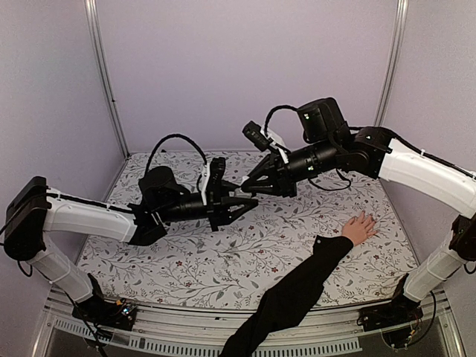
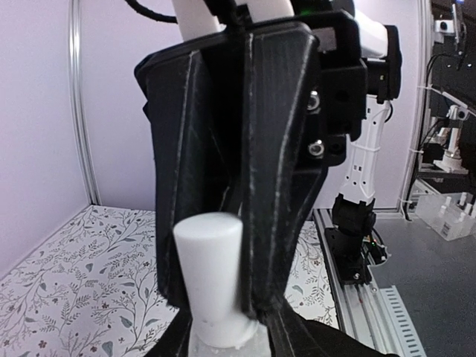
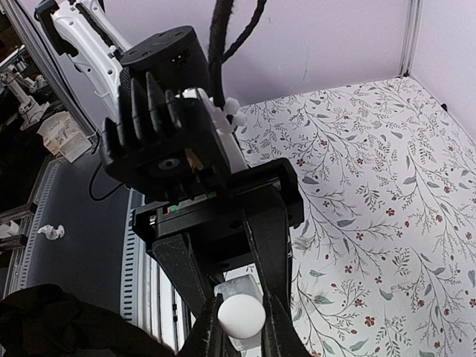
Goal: Paint the nails
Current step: Unscrew the nail polish bottle.
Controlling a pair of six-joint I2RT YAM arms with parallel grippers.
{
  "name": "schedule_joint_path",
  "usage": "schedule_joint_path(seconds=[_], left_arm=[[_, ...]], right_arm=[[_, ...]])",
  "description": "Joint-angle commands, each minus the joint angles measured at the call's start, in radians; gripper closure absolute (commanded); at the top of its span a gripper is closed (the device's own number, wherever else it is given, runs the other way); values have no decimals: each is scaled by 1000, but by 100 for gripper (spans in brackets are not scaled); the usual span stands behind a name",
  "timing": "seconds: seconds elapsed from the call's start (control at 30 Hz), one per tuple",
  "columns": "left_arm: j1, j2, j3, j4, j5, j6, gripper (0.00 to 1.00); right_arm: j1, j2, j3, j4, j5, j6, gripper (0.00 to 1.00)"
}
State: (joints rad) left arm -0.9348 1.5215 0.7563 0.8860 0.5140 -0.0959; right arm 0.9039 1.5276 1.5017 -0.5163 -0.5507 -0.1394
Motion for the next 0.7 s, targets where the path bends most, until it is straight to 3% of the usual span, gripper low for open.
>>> schedule_joint_path(seconds=[0.0,0.2,0.33,0.67], left_arm=[[-26,7,32,-38,26,16,74],[-25,12,37,-55,17,16,74],[-24,0,26,-67,5,21,65],[-19,-15,15,-93,6,23,70]], right_arm=[[-1,23,52,15,51,-16,100],[0,28,70,-9,72,-28,100],[0,33,83,-34,98,-35,100],[0,37,91,-82,129,-64,100]])
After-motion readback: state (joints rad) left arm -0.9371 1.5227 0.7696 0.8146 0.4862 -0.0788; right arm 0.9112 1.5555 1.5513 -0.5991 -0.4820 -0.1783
